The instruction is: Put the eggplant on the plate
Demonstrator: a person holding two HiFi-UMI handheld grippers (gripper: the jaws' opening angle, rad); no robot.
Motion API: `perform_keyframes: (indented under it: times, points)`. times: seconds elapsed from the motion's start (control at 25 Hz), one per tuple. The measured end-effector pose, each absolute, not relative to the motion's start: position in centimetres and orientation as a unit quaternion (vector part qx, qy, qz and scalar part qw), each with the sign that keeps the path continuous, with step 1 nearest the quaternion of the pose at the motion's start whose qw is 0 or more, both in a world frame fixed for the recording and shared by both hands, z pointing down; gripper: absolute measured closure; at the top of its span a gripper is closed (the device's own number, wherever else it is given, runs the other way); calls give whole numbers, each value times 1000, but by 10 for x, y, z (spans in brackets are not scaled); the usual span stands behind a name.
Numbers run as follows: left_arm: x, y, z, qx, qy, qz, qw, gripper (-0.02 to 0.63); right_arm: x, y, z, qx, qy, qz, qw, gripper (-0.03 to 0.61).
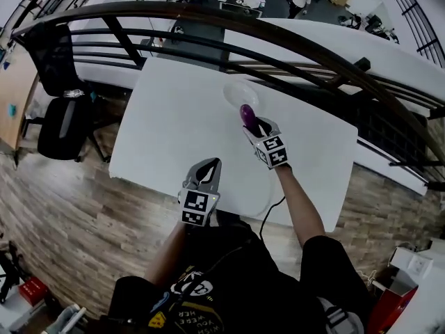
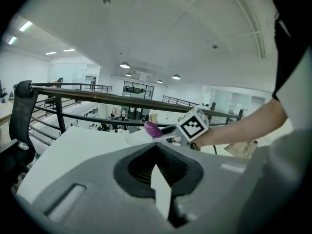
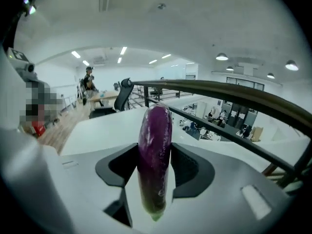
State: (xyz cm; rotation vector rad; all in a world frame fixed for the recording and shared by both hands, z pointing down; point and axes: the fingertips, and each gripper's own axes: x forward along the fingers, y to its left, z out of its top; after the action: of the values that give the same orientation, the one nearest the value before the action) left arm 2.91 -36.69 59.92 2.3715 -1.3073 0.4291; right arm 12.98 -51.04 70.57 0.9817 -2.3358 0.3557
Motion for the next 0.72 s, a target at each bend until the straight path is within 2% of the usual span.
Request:
perform_keyframes:
  times: [0.24,0.4,0.52,0.72]
  points:
    - [-17,-373,633,812,-500,166,250,609,115,-608,787,303,-829,83,462,365]
    - [-46,-372,640,795,-522,163,262,609,106,-642,822,257,-794,56,547,365]
    - [-65,-368,645,781,-538,162,271,609,102,-655,833,240,-786,49,568,365]
    - [-89,-361,648,767,-556,159,280,609,103,-658,838,244,-791,66,557,363]
